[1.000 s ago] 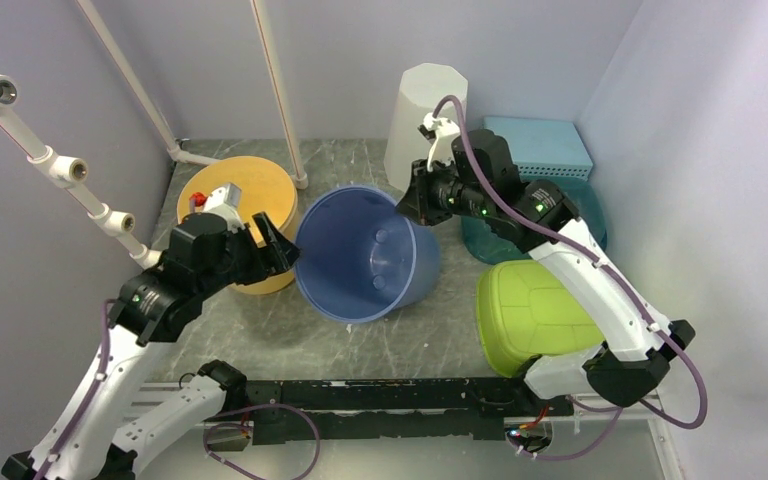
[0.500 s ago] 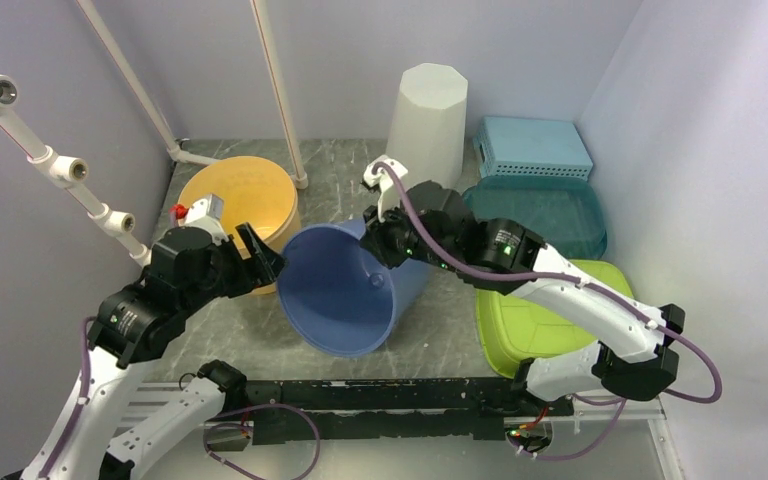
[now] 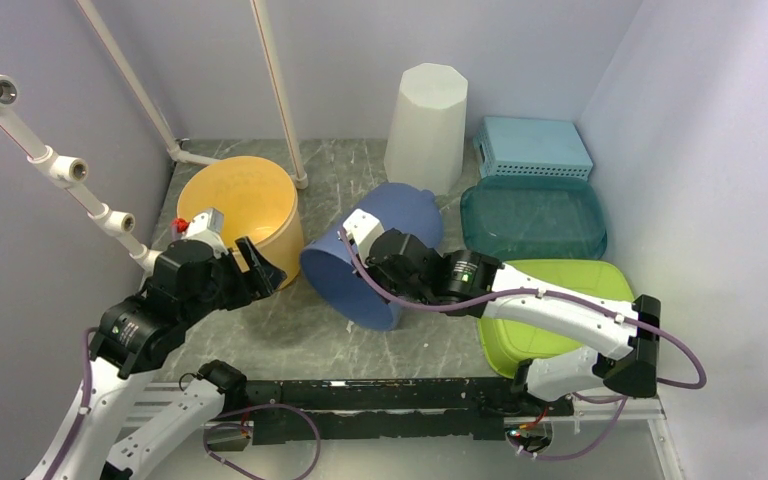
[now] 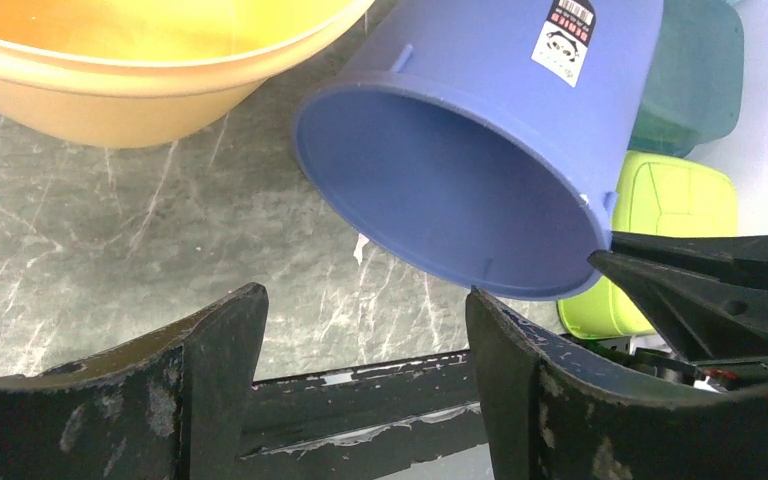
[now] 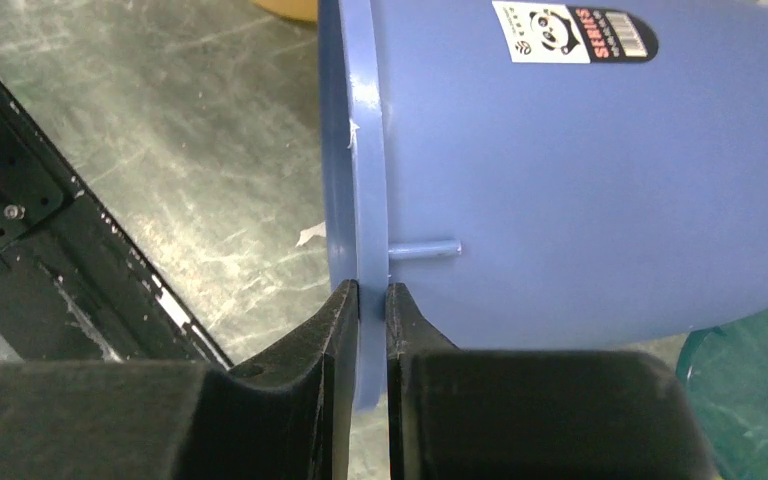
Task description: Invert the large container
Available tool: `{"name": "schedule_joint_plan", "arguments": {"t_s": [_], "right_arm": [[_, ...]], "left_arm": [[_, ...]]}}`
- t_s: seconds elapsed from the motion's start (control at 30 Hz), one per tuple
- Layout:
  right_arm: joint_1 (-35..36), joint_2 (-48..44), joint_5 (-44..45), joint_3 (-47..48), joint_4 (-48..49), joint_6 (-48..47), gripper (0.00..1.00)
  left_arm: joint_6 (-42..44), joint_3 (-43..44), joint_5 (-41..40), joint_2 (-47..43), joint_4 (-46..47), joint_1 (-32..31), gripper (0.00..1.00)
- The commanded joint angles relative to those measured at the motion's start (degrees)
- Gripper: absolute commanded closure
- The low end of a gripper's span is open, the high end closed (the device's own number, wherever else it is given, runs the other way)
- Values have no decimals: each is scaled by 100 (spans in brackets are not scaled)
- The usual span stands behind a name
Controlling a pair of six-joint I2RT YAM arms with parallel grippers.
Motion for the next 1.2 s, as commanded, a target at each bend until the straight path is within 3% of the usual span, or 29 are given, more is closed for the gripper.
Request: {"name": "schedule_joint_plan", "arguments": {"t_s": [0.0,0.47,0.83,1.17], "right_arm": [[66,-34,437,-178,449,-314,100],[558,-49,953,-905,691,-691,100],[1573,536,2354,-723,393,-690,100],[2124,988,2664,-365,179,-578,100]], "left_arm": [[-51,-125,73,-83,76,-16,23],[-280,-960,381,-278,728,-12,23],[-442,-937,48,-725,412,-13,22],[-386,-680,-331,-938,-20,-15,21]]}}
